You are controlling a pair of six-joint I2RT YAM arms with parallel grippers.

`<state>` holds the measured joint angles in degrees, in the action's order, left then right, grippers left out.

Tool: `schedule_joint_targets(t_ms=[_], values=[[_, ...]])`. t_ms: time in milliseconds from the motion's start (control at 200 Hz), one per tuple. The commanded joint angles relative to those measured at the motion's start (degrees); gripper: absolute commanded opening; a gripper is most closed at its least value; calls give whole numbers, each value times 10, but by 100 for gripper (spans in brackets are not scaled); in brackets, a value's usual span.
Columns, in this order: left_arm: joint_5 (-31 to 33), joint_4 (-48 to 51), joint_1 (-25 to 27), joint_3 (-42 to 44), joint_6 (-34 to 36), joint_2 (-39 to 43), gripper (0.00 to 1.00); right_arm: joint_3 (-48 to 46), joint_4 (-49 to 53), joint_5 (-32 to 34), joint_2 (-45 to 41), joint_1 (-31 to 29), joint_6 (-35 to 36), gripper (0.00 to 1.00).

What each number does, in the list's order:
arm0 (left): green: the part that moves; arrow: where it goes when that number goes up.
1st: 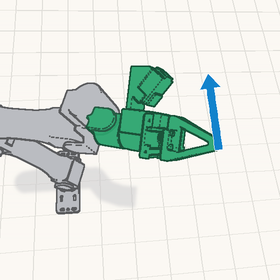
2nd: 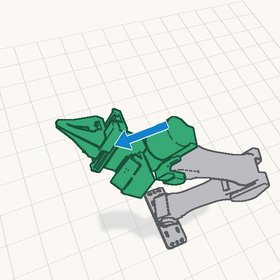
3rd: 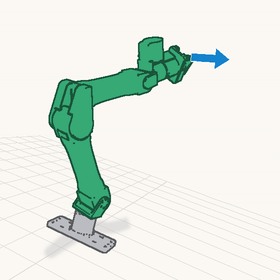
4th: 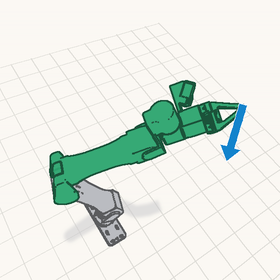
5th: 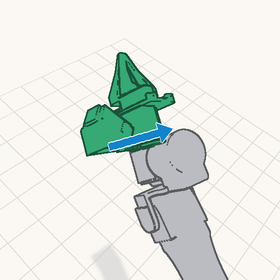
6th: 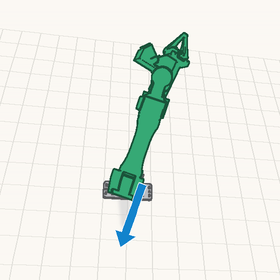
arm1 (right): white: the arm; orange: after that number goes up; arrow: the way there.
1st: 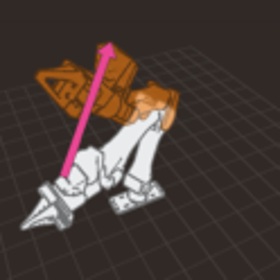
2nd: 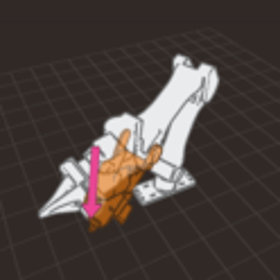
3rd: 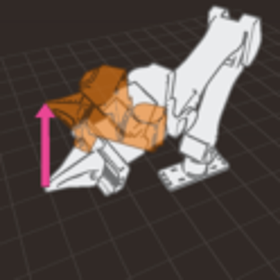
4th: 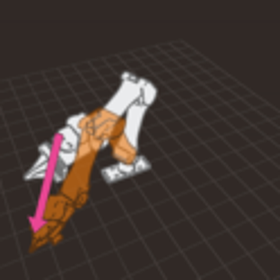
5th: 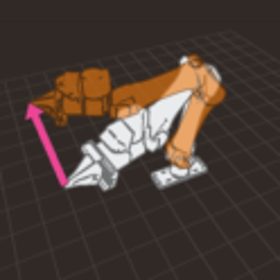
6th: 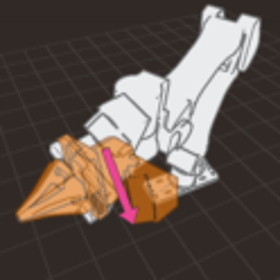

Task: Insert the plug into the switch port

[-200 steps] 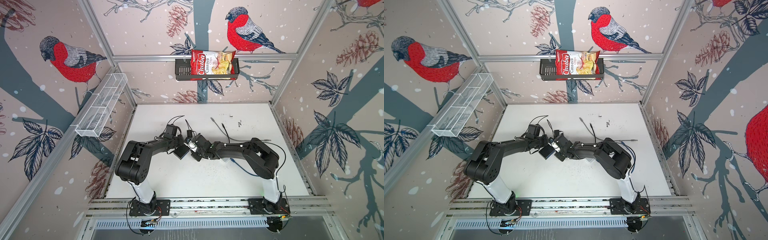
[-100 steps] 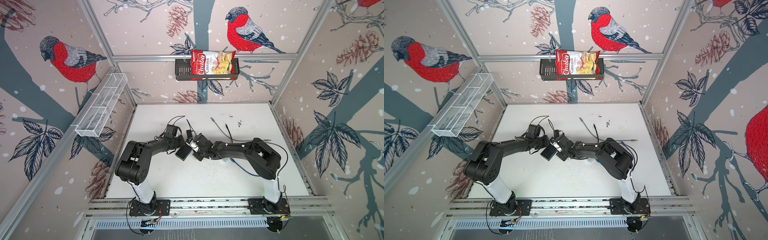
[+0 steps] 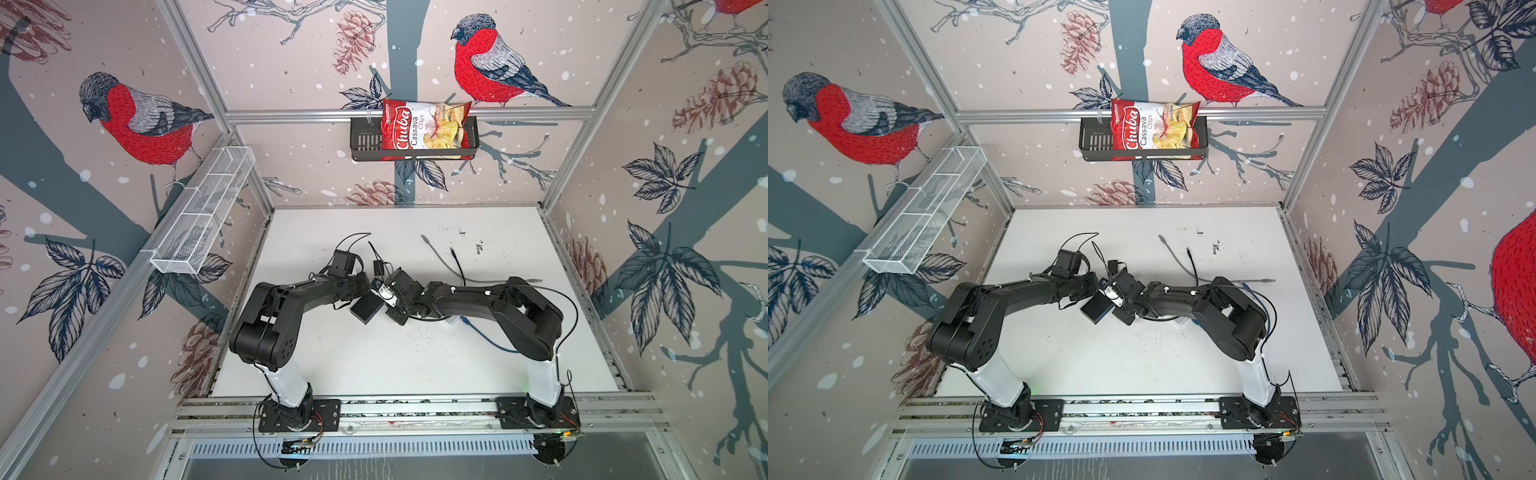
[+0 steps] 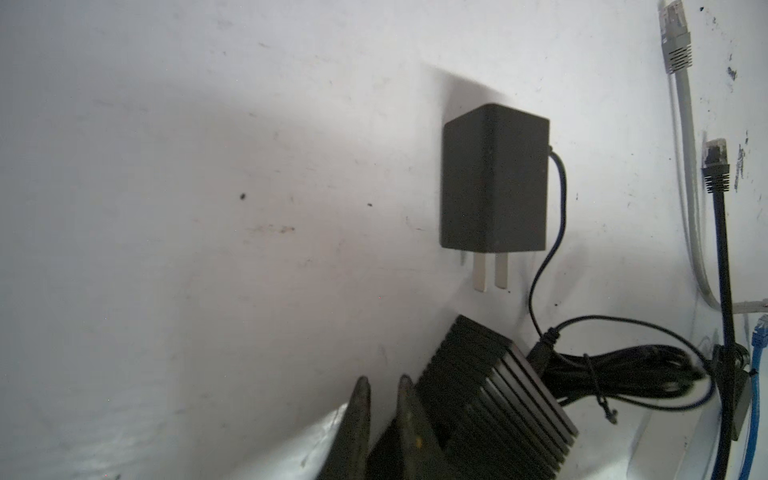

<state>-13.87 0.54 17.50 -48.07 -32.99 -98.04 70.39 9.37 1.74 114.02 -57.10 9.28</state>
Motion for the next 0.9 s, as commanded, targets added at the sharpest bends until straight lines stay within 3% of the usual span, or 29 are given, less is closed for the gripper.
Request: schedule_joint_targets(t_ms=[0,895], values=[[-10,3,1,1,2,2,15,-3,17,-9,-10,-2,6,3],[-14,0,2,4,2,1,14,18,6,-33,6,-7,-1,4]])
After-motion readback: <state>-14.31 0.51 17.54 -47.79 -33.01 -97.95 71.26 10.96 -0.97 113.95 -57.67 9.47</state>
